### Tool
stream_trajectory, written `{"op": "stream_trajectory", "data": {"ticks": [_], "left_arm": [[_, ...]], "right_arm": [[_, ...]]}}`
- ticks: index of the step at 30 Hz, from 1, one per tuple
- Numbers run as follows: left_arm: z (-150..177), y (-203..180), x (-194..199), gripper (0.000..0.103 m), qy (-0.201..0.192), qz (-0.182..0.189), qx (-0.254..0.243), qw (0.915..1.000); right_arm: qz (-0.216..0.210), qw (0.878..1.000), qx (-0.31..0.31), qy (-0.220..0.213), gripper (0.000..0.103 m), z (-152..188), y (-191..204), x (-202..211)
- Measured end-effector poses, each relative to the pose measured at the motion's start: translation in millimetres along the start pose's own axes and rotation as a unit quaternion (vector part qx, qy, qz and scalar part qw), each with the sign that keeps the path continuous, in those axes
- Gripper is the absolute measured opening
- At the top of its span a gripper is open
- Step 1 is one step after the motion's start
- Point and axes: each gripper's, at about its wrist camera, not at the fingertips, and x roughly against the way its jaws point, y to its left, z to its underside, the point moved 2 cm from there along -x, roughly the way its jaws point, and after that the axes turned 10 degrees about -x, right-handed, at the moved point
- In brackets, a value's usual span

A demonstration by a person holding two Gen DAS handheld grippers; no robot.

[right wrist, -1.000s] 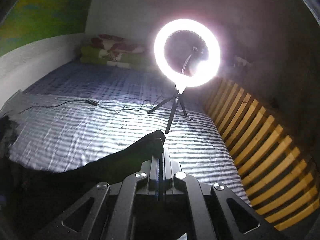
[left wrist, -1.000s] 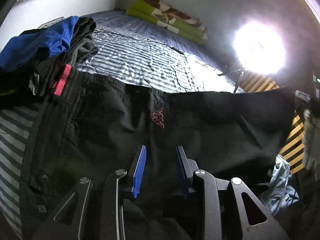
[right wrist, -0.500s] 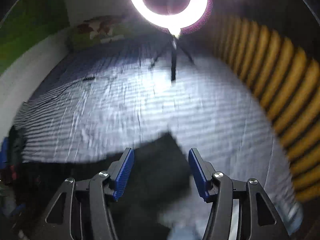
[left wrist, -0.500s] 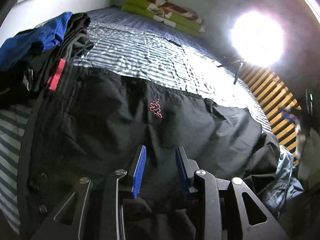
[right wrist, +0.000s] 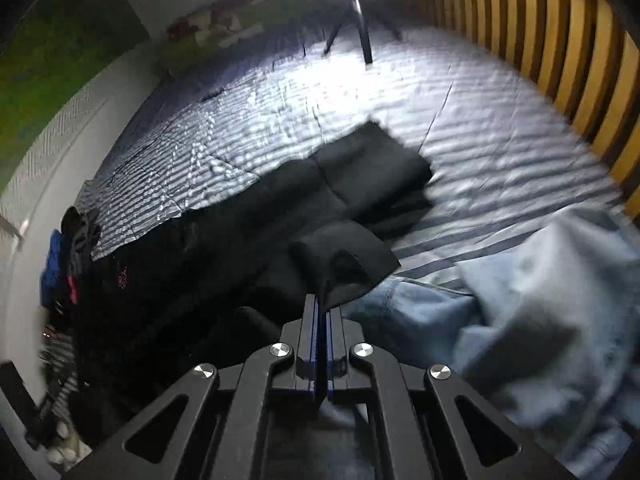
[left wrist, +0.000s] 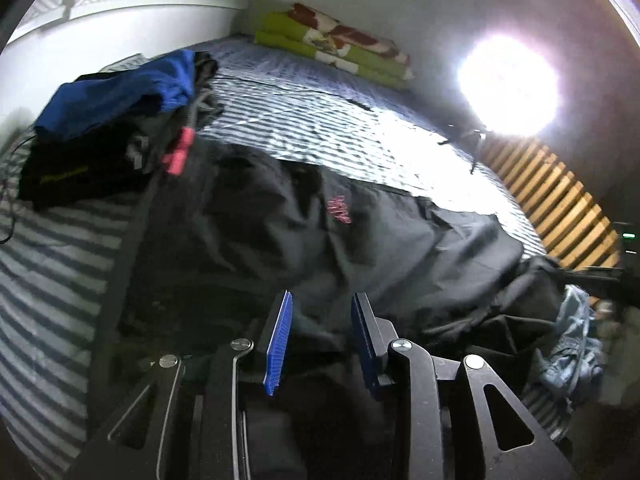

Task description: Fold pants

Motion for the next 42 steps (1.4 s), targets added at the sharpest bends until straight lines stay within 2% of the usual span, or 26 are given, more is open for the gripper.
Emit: {"op": "stream_trajectory", "data": {"ticks": [2,8,10,12,14,17,20,23,24,25,26,28,31,33,35,38,42], "left_arm": [[1.2,8.2,1.3,0.033,0.001,-0.001,0.012,0.9999],[-3.3,17.6,10.8,0.033,-0.011,0.013,0.031,0.9994],[-4.7,13.8,14.1,0.033,-0.016,0.017,0.026,0.9994],[-4.7,11.4,18.1,0.033,-0.02,0.022,0.021,0.9993],[-3.6,10.5,21.4,0.033,-0.021,0.025,0.017,0.9993],[-1.2,15.0,25.9,0.033,-0.022,0.021,0.02,0.9994],[2.3,28.8,37.6,0.033,-0.027,0.009,0.041,0.9988],[12.2,48.2,65.3,0.033,-0.044,-0.026,0.052,0.9974],[20.4,56.7,76.4,0.033,-0.046,-0.042,0.056,0.9965],[30.4,64.9,86.2,0.035,-0.043,-0.055,0.061,0.9957],[40.2,71.5,93.5,0.039,-0.039,-0.058,0.066,0.9953],[63.6,84.9,107.2,0.045,-0.022,-0.059,0.07,0.9956],[91.6,93.0,117.6,0.052,0.009,-0.088,0.055,0.9946],[108.4,95.6,119.8,0.056,0.032,-0.084,0.055,0.9944],[117.6,95.1,115.9,0.069,0.05,-0.069,0.057,0.9947],[131.2,94.6,101.1,0.07,0.08,-0.064,0.064,0.9928],[140.8,88.3,79.1,0.071,0.105,-0.055,0.072,0.9903]], "right_arm": [[0.003,0.999,0.011,-0.033,0.003,9.1,4.0,44.5],[0.0,0.997,0.003,-0.082,0.003,42.8,9.3,170.0],[0.008,0.996,0.0,-0.088,0.003,59.8,9.9,202.8],[0.017,0.997,-0.014,-0.074,0.003,74.1,5.8,221.9],[0.028,0.997,-0.026,-0.06,0.004,82.2,0.5,223.7],[0.106,0.993,-0.018,-0.05,0.01,73.9,-10.5,188.1],[0.112,0.992,-0.03,-0.053,0.01,57.9,-27.6,151.6],[0.088,0.993,-0.046,-0.071,0.012,41.7,-45.0,136.8],[0.078,0.994,-0.045,-0.066,0.015,39.9,-48.7,132.6],[0.076,0.994,-0.044,-0.059,0.022,39.9,-52.4,129.2],[0.076,0.995,-0.039,-0.053,0.029,40.9,-56.3,126.3],[0.077,0.995,-0.029,-0.063,0.032,43.5,-65.0,127.4],[0.05,0.995,-0.042,-0.072,0.036,51.2,-84.0,132.4],[0.025,0.995,-0.066,-0.069,0.036,59.4,-105.8,136.6],[0.009,0.995,-0.07,-0.067,0.041,69.1,-122.7,140.8],[-0.009,0.997,-0.055,-0.061,0.052,96.7,-145.0,146.2],[-0.017,0.998,-0.024,-0.054,0.057,126.8,-158.0,143.5]]}}
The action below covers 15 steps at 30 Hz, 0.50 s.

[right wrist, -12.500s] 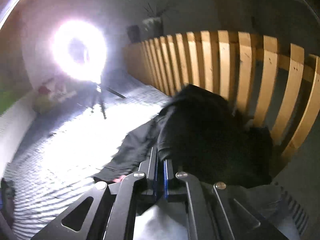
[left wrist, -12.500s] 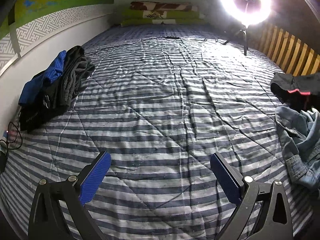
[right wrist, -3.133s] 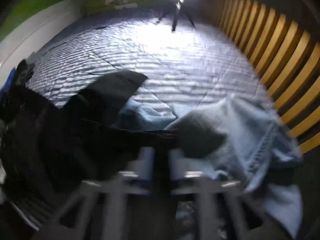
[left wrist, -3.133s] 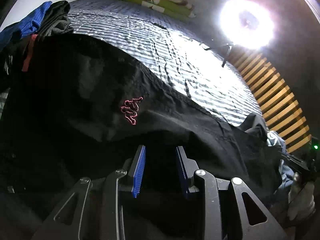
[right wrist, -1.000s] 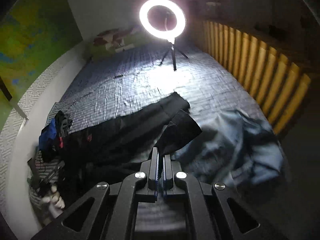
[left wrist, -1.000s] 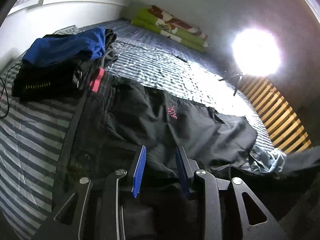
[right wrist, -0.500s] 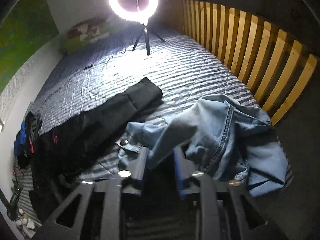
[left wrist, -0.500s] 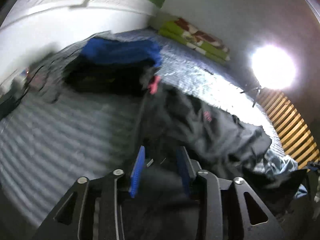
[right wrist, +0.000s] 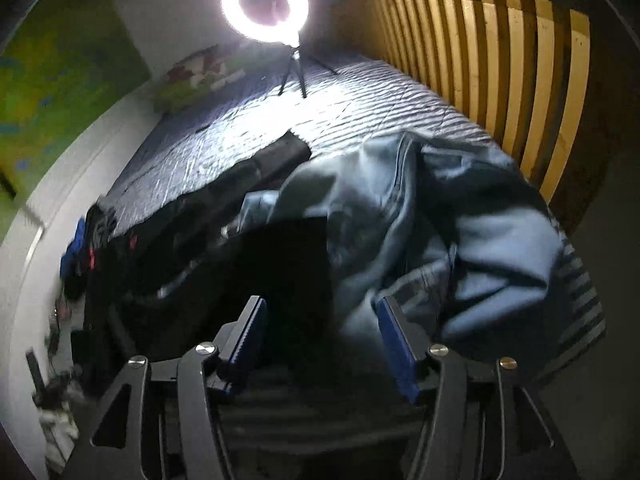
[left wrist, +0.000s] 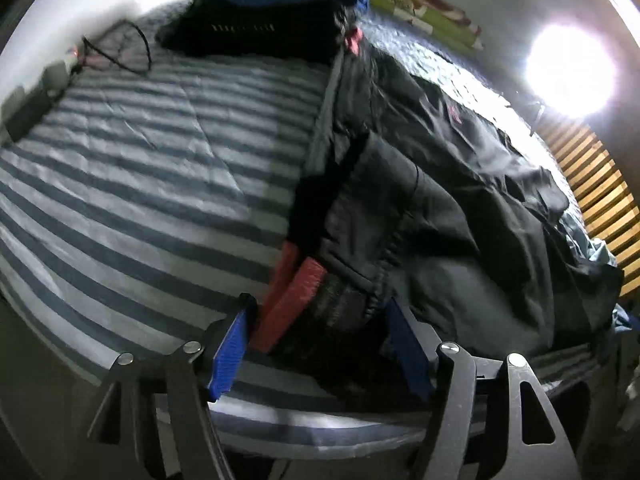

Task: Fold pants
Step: 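Grasp the black garment edge with the left tool while the right tool reaches toward the jeans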

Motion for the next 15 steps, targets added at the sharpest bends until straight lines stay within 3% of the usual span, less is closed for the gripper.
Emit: {"op": "stream_trajectory", "data": {"ticks": [3,6,8,9,11,12,13,14,15], "left_arm": [[1.0,-6.5,-0.8,0.071,-0.004,-0.021,0.001,0.9998],[1.8,-9.2,1.9,0.063,-0.006,-0.03,0.004,0.9995],[1.1,-7.8,3.8,0.042,-0.008,-0.046,0.012,0.9988],[0.7,-6.0,5.1,0.039,-0.008,-0.056,0.019,0.9982],[-0.7,-1.2,7.7,0.021,-0.007,-0.063,0.034,0.9974],[-2.2,0.4,9.8,0.016,-0.005,-0.068,0.043,0.9967],[-4.8,2.2,12.1,0.009,-0.004,-0.07,0.051,0.9962],[-7.5,2.7,15.7,0.007,-0.005,-0.067,0.057,0.9961],[-10.0,2.1,20.4,0.006,-0.01,-0.059,0.062,0.9962]], "right_arm": [[-0.003,0.999,0.032,0.01,0.059,14.8,2.5,-8.7],[-0.011,0.998,0.049,0.028,0.061,21.9,10.0,-28.0],[-0.002,0.997,0.065,0.041,0.061,24.6,18.5,-48.6],[0.004,0.996,0.071,0.044,0.061,25.3,21.0,-56.8],[0.013,0.996,0.079,0.049,0.059,25.5,26.7,-73.0],[0.016,0.996,0.076,0.052,0.052,25.0,29.2,-80.7],[0.02,0.996,0.074,0.051,0.026,24.9,30.9,-83.8],[0.036,0.995,0.073,0.049,0.012,23.9,32.7,-83.5],[0.038,0.996,0.072,0.043,0.011,21.6,32.9,-79.3]]}}
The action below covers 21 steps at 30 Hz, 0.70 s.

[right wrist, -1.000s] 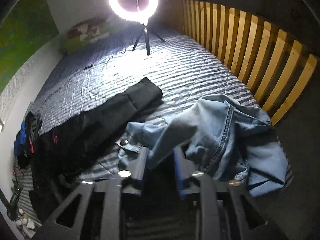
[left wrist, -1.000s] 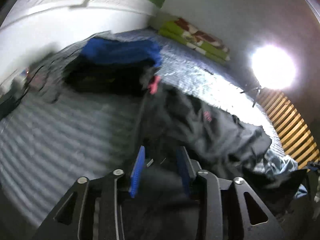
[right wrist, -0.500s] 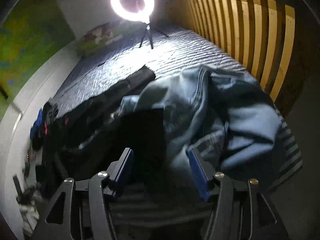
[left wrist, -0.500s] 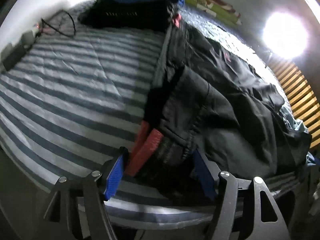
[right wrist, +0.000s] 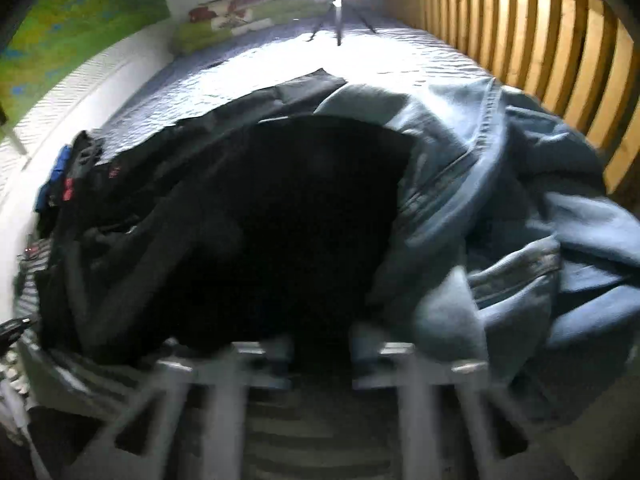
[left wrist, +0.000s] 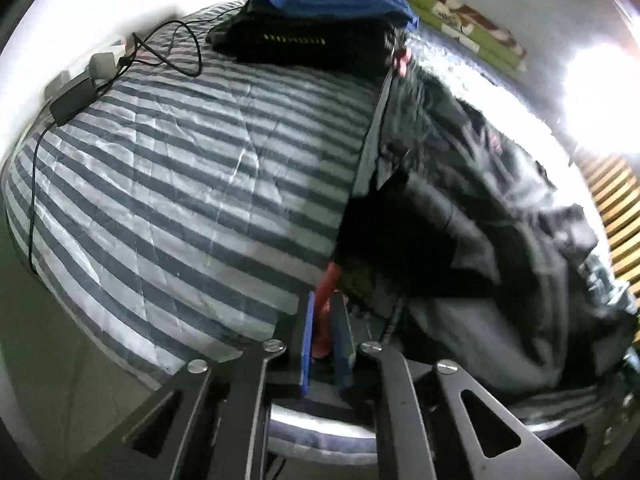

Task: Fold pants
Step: 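Grasp the black garment edge with the left tool while the right tool reaches toward the jeans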

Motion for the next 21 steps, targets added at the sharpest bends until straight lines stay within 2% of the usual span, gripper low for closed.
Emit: {"op": "stream_trajectory", "data": {"ticks": [2,8,13,15,17,18,19,20,21], "left_arm": [[-5.7,-5.5,13.6,0.0,-0.017,0.001,-0.001,0.9998],[-13.2,-28.2,48.8,0.0,-0.052,-0.019,-0.041,0.9976],[-21.6,-27.0,78.8,0.0,-0.068,-0.03,-0.038,0.9965],[-18.0,-23.7,86.3,0.0,-0.062,-0.033,-0.036,0.9968],[-10.3,-19.7,85.1,0.0,-0.045,-0.038,-0.043,0.9974],[-7.1,-16.8,83.0,0.0,-0.038,-0.032,-0.045,0.9978],[-2.9,-14.0,79.9,0.0,-0.032,-0.02,-0.045,0.9983],[0.5,-11.4,75.9,0.002,-0.026,-0.009,-0.043,0.9987],[2.9,-8.5,71.2,0.005,-0.02,-0.004,-0.038,0.9991]], "right_arm": [[-0.019,1.0,-0.002,-0.022,0.003,-4.2,-4.4,20.6],[-0.067,0.995,-0.008,-0.078,0.002,-19.8,-5.5,98.2],[-0.104,0.988,0.01,-0.117,0.002,-34.1,5.2,161.3],[-0.077,0.989,0.021,-0.121,0.001,-39.9,5.9,169.4],[-0.011,0.995,0.037,-0.094,0.003,-39.9,5.0,152.5],[0.044,0.995,0.051,-0.067,0.004,-37.6,3.3,132.3],[0.075,0.994,0.058,-0.054,0.004,-35.1,-1.5,119.6],[0.107,0.991,0.062,-0.053,0.007,-32.4,-4.1,108.4],[0.119,0.989,0.065,-0.058,0.008,-30.6,-5.2,101.8]]}}
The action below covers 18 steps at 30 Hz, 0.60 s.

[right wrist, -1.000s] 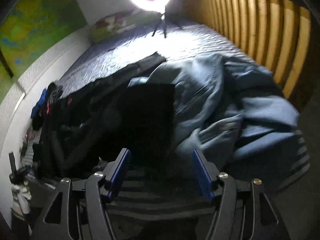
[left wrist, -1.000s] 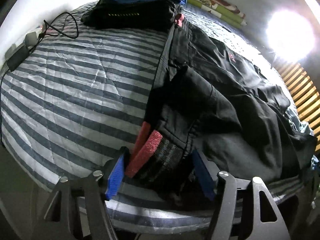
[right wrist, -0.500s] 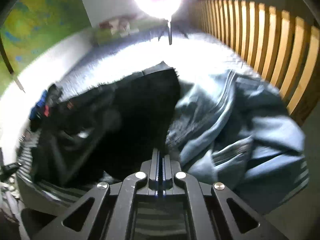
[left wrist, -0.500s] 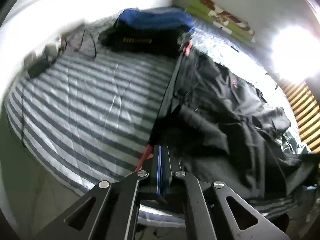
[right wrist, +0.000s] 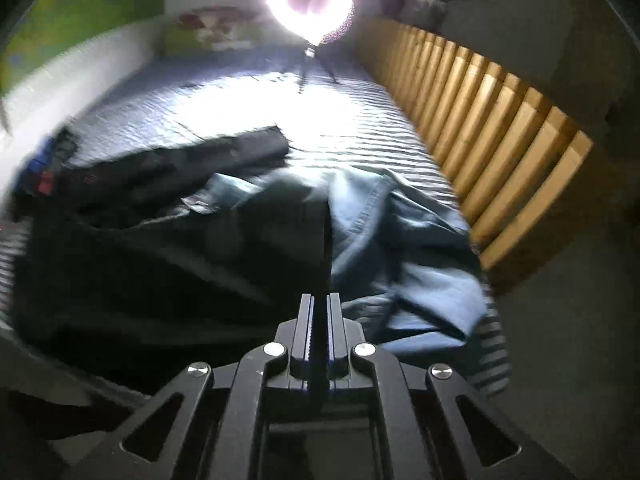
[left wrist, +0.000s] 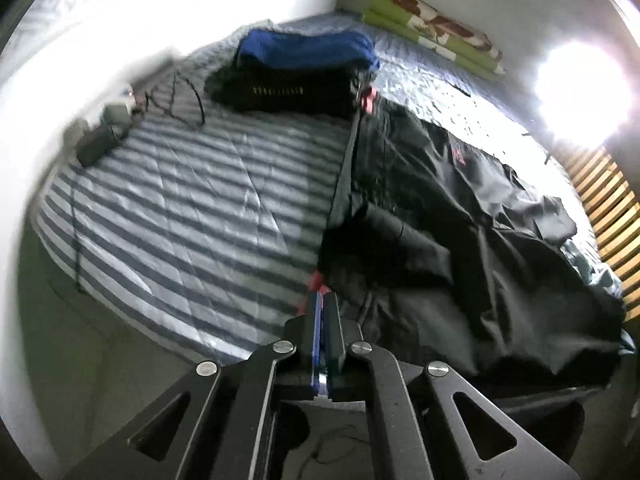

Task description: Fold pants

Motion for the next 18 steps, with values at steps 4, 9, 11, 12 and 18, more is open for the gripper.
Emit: {"op": "stream_trajectory", "data": {"ticks": [4,9,11,12,18], "left_arm": [[2.8,1.0,-26.4,0.059,0.017,-0.001,0.002,0.9999],[-5.2,3.5,-67.6,0.059,0.032,0.002,0.016,0.9994],[-10.2,4.2,-79.2,0.059,0.033,0.006,0.027,0.9991],[-14.4,2.9,-82.1,0.059,0.029,0.011,0.032,0.999],[-45.9,-26.7,-78.9,0.059,-0.009,-0.003,-0.016,0.9998]], "right_arm": [[-0.01,1.0,-0.016,-0.025,0.021,-6.2,9.3,3.6],[-0.097,0.993,0.041,-0.054,0.027,-18.2,68.1,29.3],[-0.139,0.987,0.064,-0.05,0.03,-23.8,98.9,34.1],[-0.161,0.983,0.074,-0.048,0.03,-27.8,119.0,33.6],[-0.262,0.956,0.129,-0.008,0.031,-40.9,252.9,15.5]]}}
